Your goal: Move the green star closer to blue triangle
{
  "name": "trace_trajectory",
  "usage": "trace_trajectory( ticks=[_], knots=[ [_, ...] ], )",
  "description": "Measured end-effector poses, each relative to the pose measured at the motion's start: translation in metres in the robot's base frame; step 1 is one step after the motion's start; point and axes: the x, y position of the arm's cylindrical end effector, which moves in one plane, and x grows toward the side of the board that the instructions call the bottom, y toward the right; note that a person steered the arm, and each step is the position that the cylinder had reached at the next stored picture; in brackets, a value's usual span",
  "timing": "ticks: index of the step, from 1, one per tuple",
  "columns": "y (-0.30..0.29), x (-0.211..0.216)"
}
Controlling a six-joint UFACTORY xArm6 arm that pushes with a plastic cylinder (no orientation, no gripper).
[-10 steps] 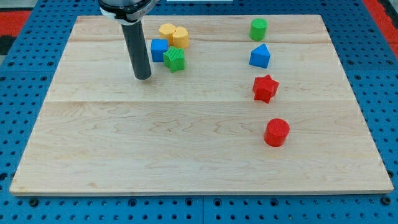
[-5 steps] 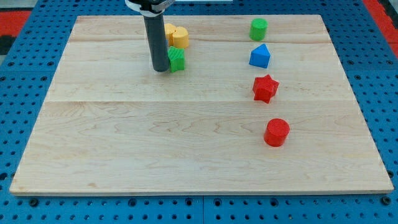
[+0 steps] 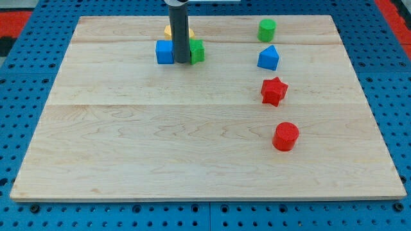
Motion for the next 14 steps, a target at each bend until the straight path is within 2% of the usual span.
trace_trajectory(
  ticks=[5,6,8,11,14],
  knots=[
    [0.021,-0.039],
    [0.041,-0.042],
    [0.053,-0.073],
    [0.083,-0.051],
    [0.081,-0.039]
  ],
)
